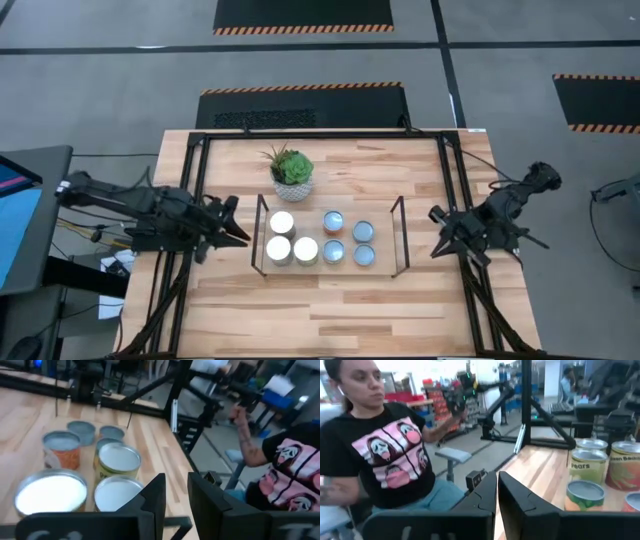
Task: Pick and place cans onto a shelf
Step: Return to Home Position
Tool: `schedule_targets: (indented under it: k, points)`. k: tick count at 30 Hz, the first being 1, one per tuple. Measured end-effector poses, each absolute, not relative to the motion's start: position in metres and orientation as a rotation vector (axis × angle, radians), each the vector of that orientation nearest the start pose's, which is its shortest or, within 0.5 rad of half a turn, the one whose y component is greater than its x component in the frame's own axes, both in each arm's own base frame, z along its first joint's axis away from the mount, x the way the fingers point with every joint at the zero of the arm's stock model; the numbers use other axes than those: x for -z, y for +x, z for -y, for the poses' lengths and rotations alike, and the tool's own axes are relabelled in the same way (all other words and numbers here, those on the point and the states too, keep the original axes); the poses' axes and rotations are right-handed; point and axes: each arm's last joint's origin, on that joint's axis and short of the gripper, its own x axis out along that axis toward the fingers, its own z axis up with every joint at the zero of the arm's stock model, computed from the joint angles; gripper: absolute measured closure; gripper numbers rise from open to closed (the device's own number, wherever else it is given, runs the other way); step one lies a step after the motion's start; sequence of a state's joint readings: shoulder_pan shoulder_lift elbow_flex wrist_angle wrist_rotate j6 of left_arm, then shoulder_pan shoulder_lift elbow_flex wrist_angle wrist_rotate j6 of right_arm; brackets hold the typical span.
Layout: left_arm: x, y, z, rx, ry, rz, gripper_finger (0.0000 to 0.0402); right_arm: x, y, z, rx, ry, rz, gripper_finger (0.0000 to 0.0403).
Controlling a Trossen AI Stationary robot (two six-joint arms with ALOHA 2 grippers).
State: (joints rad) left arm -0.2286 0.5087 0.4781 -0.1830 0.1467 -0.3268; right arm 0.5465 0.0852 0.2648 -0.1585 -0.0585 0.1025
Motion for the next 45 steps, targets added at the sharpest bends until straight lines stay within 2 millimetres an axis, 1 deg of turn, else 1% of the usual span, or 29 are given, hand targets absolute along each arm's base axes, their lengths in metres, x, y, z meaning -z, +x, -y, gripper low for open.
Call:
schedule_targets:
  k: [2,5,9,11,13,17,21,27,37,42,45]
  points:
    - [-0.246,0.125,0.032,0.345,-0.318,-0.223,0.0333,-0.221,0.07,-0.045,-0.606,0.112,0.014,0.036]
    - [-0.232,0.123,0.031,0.363,-0.299,-0.12,0.0333,-0.211,0.07,-0.045,-0.605,0.116,0.029,0.036]
    - [-0.214,0.12,0.027,0.307,-0.288,-0.047,0.0333,-0.21,0.071,-0.045,-0.604,0.116,0.028,0.036]
    - [-0.206,0.117,0.025,0.265,-0.289,-0.04,0.0333,-0.21,0.071,-0.045,-0.605,0.115,0.023,0.036]
    - [-0.201,0.115,0.024,0.262,-0.274,-0.026,0.0333,-0.209,0.071,-0.045,-0.614,0.113,0.016,0.036]
    - [-0.196,0.111,0.023,0.262,-0.222,0.016,0.0333,-0.208,0.071,-0.045,-0.619,0.108,-0.002,0.036]
    - [-0.186,0.107,0.022,0.247,-0.222,0.035,0.0333,-0.206,0.071,-0.045,-0.615,0.097,-0.011,0.036]
    - [-0.178,0.104,0.021,0.241,-0.183,0.078,0.0333,-0.203,0.072,-0.042,-0.565,0.064,-0.039,0.036]
    - [-0.177,0.103,0.018,0.147,-0.15,0.079,0.0333,-0.199,0.076,-0.035,-0.46,0.075,-0.085,0.036]
    - [-0.175,0.103,0.017,0.117,-0.15,0.066,0.0333,-0.199,0.079,-0.031,-0.402,0.074,-0.062,0.036]
    - [-0.175,0.103,0.017,0.117,-0.151,0.066,0.0333,-0.194,0.083,-0.03,-0.376,0.067,-0.027,0.036]
